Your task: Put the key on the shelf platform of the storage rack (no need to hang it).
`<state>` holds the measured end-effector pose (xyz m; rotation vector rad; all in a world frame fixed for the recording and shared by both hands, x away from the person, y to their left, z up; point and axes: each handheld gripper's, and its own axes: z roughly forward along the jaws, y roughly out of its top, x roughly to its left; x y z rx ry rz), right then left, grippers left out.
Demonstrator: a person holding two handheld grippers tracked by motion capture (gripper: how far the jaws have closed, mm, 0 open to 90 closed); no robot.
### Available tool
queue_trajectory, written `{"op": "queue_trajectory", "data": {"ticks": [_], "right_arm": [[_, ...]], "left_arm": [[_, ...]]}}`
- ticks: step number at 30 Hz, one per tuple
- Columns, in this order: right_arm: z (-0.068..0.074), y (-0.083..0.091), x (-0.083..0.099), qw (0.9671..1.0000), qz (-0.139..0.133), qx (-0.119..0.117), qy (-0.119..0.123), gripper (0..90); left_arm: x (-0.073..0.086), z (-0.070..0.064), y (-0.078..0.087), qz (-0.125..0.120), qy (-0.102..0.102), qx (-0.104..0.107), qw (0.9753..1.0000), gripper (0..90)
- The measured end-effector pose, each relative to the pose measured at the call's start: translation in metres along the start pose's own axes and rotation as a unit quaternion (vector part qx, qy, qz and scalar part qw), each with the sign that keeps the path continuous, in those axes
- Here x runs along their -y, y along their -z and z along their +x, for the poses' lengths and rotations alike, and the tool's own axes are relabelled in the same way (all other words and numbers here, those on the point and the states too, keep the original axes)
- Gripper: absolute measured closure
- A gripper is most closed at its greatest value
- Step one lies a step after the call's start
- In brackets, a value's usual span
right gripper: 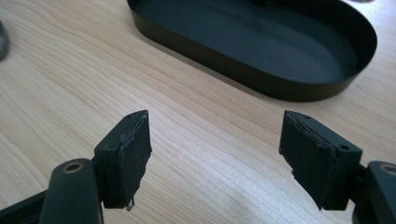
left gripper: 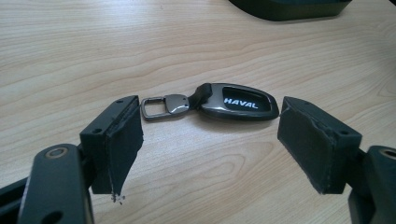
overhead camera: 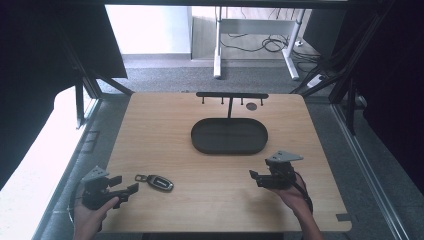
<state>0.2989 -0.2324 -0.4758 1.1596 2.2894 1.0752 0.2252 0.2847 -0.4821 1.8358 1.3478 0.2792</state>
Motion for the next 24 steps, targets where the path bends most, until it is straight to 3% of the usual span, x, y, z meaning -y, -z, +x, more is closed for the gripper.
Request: {"op": "queue_trajectory", "data": {"ticks": [16, 24], "right_arm": [[0.021, 0.001, -0.026, 0.9994, -0.01, -0.014, 0.031, 26.0], [0.033, -0.001, -0.052, 0.9982, 0.011, -0.03, 0.052, 27.6]], "left_arm": [[0.0, 0.001, -0.001, 0.001, 0.003, 0.005, 1.0, 22.3], [0.0, 0.004, 0.004, -0.006, 0.007, 0.004, 0.9999, 22.4]]}}
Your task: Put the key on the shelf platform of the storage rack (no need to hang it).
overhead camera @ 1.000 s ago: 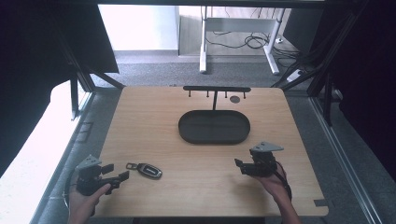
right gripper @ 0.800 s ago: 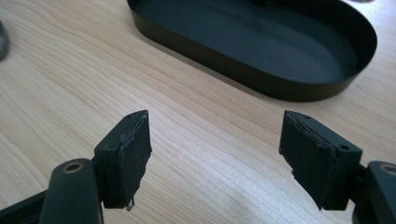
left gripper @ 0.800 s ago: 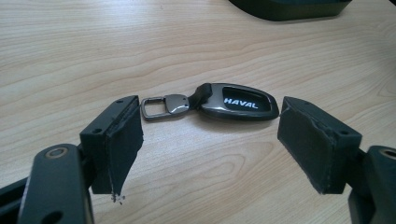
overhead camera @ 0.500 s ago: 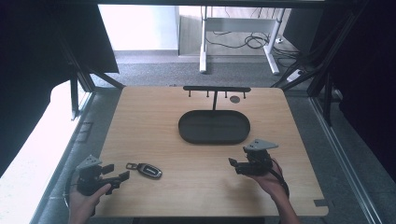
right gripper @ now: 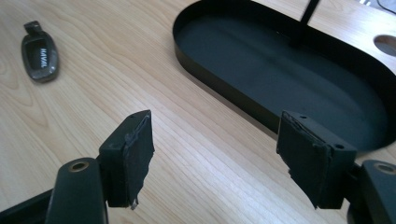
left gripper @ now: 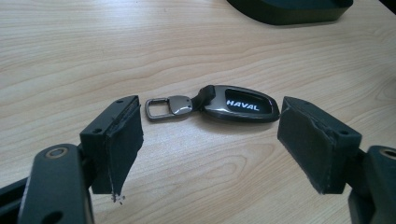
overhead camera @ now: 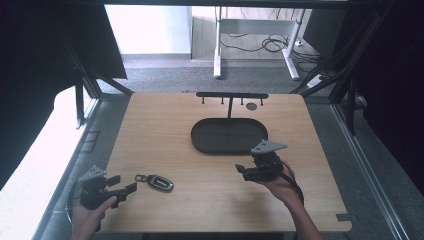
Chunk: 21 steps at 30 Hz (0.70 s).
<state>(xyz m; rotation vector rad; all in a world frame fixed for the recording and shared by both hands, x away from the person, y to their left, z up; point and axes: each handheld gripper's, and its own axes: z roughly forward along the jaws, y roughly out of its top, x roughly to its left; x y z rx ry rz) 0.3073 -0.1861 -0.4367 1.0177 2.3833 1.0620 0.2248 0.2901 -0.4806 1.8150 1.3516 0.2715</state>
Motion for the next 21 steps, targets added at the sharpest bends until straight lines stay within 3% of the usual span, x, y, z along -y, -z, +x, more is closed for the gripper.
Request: {"op": "queue_trajectory", "data": {"ticks": [9, 11, 12, 21], "right_arm": [[0.016, -0.01, -0.026, 0.9992, 0.02, -0.016, 0.031, 28.4], [0.02, -0.013, -0.033, 0.9986, 0.023, -0.028, 0.037, 28.5], [0.023, -0.016, -0.04, 0.9982, 0.023, -0.045, 0.034, 28.5], [0.034, -0.03, -0.055, 0.9968, 0.033, -0.053, 0.048, 28.9]], "left_arm": [[0.0, 0.001, 0.0, 0.0, 0.0, -0.001, 1.0, 22.4], [0.0, 0.001, 0.0, 0.0, 0.002, -0.001, 1.0, 22.3], [0.0, 0.001, 0.0, 0.002, 0.0, -0.001, 1.0, 22.3], [0.0, 0.001, 0.0, 0.001, -0.001, -0.001, 1.0, 22.4]]}}
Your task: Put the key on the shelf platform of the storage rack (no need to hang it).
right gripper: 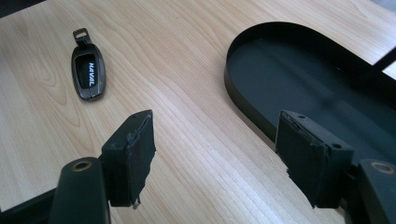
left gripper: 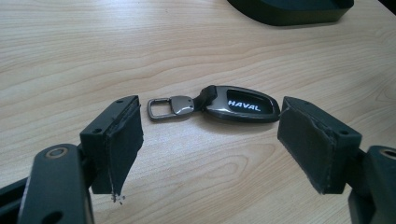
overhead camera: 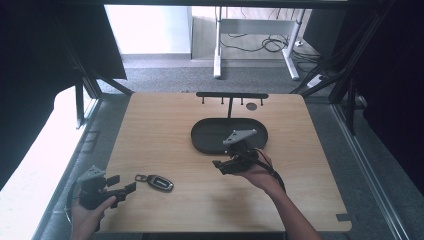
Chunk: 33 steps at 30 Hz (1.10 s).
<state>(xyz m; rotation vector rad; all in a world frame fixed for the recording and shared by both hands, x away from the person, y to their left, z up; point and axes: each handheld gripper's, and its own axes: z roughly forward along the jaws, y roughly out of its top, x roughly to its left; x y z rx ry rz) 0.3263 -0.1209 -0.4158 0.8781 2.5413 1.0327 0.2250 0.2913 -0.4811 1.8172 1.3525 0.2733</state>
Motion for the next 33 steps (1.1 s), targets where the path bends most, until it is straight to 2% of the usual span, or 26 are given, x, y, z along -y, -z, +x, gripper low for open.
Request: {"op": "queue_trajectory", "data": {"ticks": [19, 33], "right_arm": [[0.018, -0.023, -0.021, 0.9993, 0.022, -0.013, 0.026, 30.5], [0.034, -0.047, -0.042, 0.9976, 0.036, -0.034, 0.048, 30.9]], "left_arm": [[0.0, 0.0, 0.001, 0.001, -0.002, 0.001, 1.0, 22.3], [0.0, 0.0, 0.002, 0.001, -0.001, 0.002, 1.0, 22.3]]}}
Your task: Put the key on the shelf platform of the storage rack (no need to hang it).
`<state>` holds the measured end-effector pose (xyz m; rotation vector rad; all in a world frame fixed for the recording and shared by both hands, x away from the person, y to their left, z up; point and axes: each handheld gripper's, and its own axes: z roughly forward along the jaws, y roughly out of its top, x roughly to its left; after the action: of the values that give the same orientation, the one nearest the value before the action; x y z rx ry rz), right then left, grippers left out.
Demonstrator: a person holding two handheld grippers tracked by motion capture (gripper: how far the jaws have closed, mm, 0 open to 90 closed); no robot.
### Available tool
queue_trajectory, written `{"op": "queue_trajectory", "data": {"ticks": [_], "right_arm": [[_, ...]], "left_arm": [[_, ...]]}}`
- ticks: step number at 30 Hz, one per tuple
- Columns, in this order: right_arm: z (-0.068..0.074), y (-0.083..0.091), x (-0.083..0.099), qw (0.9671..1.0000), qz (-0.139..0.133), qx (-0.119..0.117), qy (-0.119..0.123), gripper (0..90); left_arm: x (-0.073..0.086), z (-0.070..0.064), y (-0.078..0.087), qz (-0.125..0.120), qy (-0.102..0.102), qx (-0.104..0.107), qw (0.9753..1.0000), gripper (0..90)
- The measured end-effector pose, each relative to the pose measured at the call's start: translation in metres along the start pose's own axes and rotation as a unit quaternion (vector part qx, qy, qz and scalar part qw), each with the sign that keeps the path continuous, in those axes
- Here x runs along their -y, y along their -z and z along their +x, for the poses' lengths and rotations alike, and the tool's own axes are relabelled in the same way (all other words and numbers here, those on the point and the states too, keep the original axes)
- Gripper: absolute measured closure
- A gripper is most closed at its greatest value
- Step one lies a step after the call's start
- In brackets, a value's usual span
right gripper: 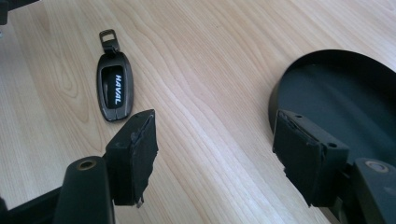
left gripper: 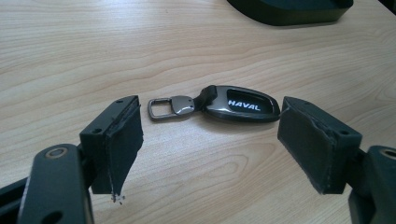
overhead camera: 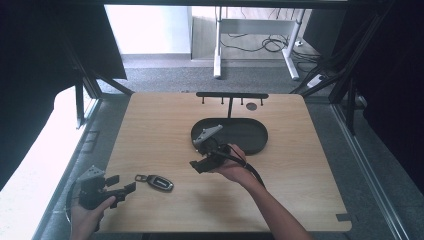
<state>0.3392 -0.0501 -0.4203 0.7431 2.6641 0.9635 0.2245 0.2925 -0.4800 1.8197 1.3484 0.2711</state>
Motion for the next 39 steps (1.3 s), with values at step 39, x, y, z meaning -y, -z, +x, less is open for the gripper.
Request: {"op": "queue_trajectory", "data": {"ticks": [39], "right_arm": [[0.057, -0.075, -0.031, 0.9931, 0.076, -0.057, 0.07, 31.0]], "left_arm": [[0.001, 0.002, 0.0, -0.003, 0.001, 0.001, 1.0, 22.3]]}}
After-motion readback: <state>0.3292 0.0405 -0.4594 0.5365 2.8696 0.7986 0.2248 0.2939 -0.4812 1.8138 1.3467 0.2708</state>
